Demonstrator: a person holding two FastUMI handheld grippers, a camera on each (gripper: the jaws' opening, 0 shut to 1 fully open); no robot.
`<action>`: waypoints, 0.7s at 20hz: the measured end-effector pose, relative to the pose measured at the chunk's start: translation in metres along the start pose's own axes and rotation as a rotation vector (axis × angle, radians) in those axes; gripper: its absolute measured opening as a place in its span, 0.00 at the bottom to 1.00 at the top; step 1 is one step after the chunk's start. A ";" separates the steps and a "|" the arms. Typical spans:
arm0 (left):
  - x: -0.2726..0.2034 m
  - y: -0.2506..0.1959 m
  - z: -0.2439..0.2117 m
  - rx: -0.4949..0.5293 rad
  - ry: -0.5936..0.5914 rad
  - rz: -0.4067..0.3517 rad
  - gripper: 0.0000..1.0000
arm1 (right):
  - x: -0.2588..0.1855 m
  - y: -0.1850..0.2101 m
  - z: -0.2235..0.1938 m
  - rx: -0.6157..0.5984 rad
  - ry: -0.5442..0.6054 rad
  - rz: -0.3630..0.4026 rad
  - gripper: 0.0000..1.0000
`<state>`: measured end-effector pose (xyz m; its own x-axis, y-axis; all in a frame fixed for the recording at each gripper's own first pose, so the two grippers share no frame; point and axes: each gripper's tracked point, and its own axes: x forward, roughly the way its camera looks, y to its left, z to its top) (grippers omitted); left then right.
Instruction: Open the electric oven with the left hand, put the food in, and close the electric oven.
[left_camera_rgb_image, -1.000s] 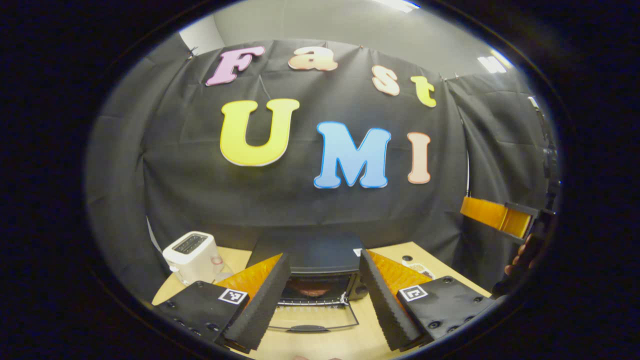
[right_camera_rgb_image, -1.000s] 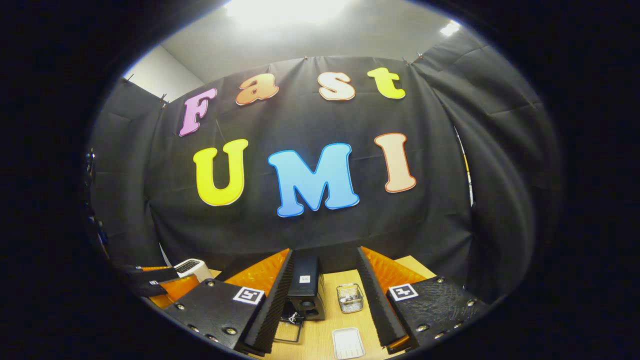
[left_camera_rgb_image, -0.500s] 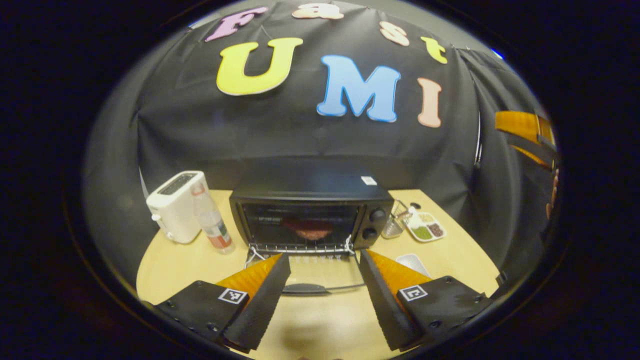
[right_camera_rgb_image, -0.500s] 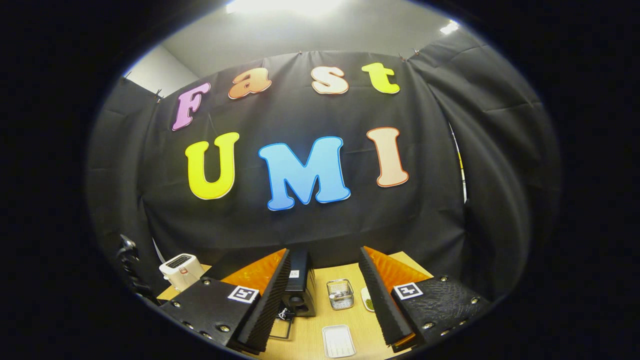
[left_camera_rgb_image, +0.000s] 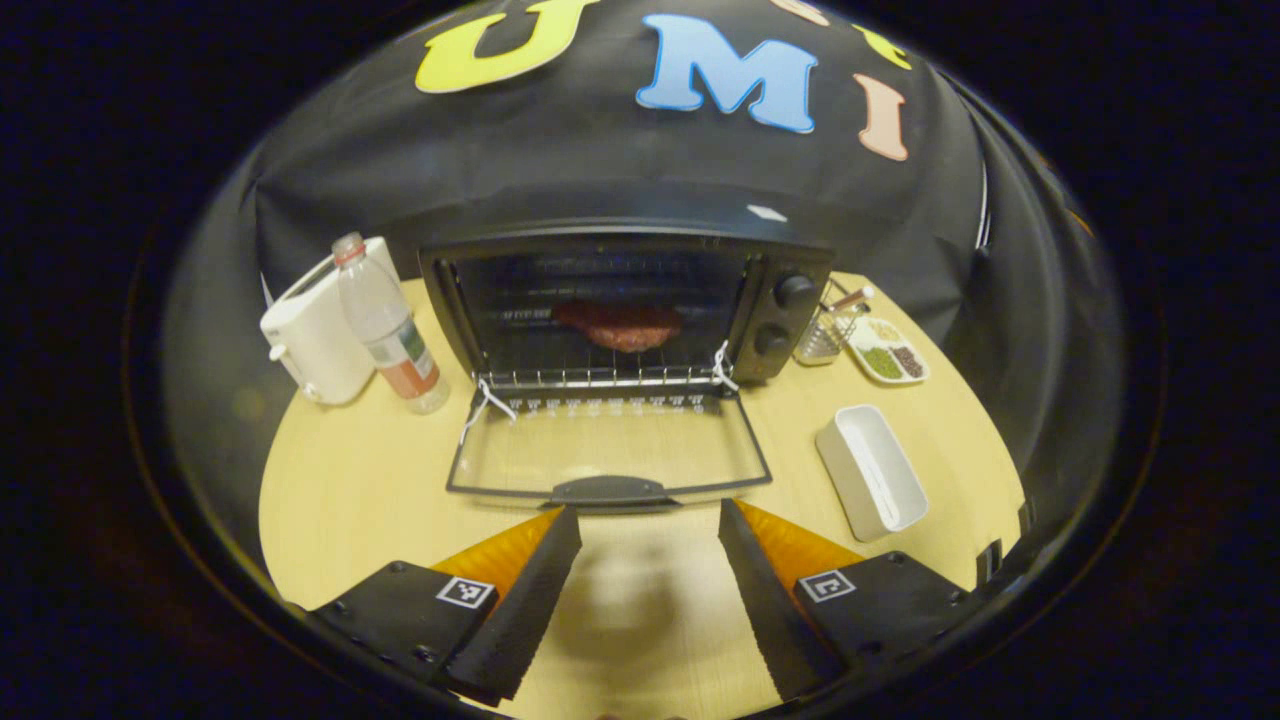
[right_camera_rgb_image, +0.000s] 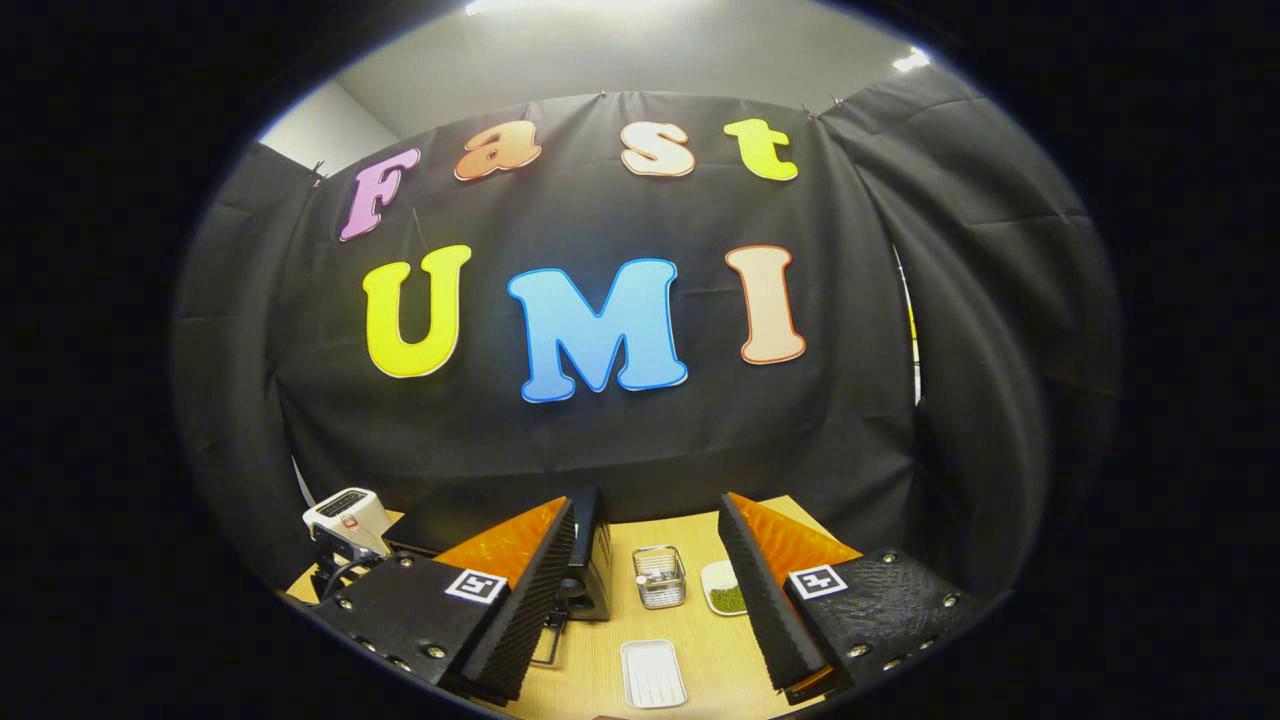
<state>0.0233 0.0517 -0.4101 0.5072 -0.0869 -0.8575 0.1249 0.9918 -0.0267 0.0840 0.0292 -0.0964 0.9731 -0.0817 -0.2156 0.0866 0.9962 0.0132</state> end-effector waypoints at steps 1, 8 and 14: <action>0.012 0.003 -0.006 0.004 0.031 0.006 0.92 | -0.003 -0.003 -0.003 0.003 0.010 -0.012 0.82; 0.060 0.021 -0.035 0.031 0.197 0.026 0.91 | -0.011 -0.038 -0.016 0.006 0.040 -0.094 0.87; 0.089 0.033 -0.038 0.038 0.260 0.046 0.95 | -0.012 -0.047 -0.016 -0.014 0.043 -0.112 0.87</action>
<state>0.0407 0.0797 -0.5069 0.2780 -0.0100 -0.9605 0.1415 0.9895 0.0307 0.0648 -0.0166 -0.1097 0.9474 -0.1912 -0.2567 0.1909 0.9813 -0.0264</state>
